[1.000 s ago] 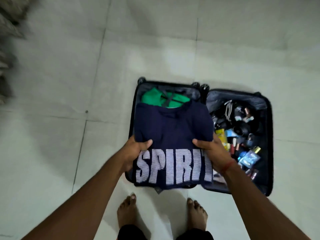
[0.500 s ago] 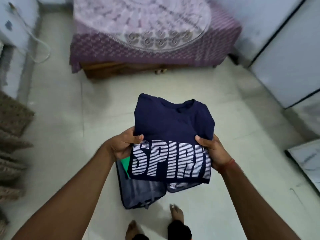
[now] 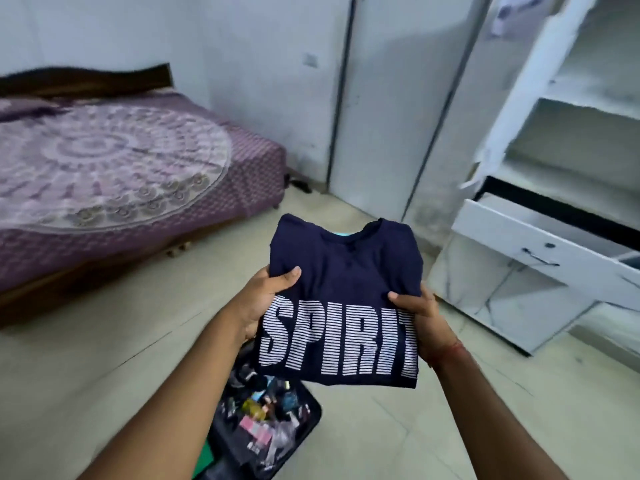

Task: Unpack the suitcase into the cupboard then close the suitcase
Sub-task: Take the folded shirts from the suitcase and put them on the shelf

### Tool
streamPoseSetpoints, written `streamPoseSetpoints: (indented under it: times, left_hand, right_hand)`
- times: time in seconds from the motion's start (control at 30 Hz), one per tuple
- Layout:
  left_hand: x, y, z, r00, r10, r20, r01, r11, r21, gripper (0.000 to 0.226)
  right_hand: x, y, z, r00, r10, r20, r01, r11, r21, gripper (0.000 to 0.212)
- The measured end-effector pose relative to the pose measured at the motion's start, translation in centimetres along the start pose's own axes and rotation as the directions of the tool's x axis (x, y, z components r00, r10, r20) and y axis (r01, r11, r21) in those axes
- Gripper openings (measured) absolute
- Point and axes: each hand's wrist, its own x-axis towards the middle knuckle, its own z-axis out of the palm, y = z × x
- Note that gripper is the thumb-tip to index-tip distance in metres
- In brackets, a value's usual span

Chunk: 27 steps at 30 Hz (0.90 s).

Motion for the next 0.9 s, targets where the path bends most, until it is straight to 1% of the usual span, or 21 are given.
streamPoseSetpoints:
  times: [0.07,0.13,0.23,0.33,0.47,0.6,0.7,0.8,0.9]
  left_hand:
    - [2.6,-1.0,5.3,1.000,0.016,0.018,-0.017,1.000,0.013,0.028]
    - [5.4,-1.9,11.1,0.999,0.014,0.051,-0.015,1.000,0.018,0.024]
    - [9.2,-3.2,19.1,0.994,0.006,0.111,-0.008,1.000,0.016,0.025]
    - [13.0,-3.8,26.0,0.985,-0.023,0.170,0.024,1.000,-0.006,0.027]
    - [17.9,-4.2,33.0,0.966,-0.066,0.251,0.072,0.997,-0.014,0.027]
    - [24.0,-4.6,39.3,0.941,-0.090,0.326,0.091,0.996,0.012,0.029]
    - [29.6,-5.0,43.7,0.919,-0.123,0.375,0.108,0.992,0.060,0.028]
    - [35.8,-4.9,48.1,0.885,-0.134,0.445,0.109,0.991,0.082,0.031]
    - [41.2,-3.9,52.1,0.848,-0.147,0.509,0.105,0.988,0.111,0.033]
  right_hand:
    - [-0.4,-2.7,-4.9,0.999,-0.031,-0.026,0.032,0.999,0.041,0.053]
    - [-0.7,-5.4,-10.2,0.996,-0.061,-0.071,0.065,0.996,0.063,0.056]
    - [-0.6,-9.3,-17.1,0.982,-0.105,-0.154,0.114,0.992,0.050,0.064]
    - [-0.2,-13.3,-22.7,0.953,-0.155,-0.261,0.159,0.987,-0.007,0.072]
    - [1.1,-17.3,-28.9,0.922,-0.208,-0.327,0.200,0.978,-0.058,0.071]
    - [3.9,-20.1,-34.8,0.874,-0.280,-0.397,0.274,0.959,-0.072,0.073]
    - [6.9,-21.5,-39.0,0.834,-0.310,-0.457,0.303,0.949,-0.092,0.073]
    - [10.5,-23.3,-43.2,0.793,-0.342,-0.504,0.338,0.936,-0.103,0.073]
    - [14.2,-26.1,-46.7,0.768,-0.355,-0.533,0.354,0.929,-0.108,0.078]
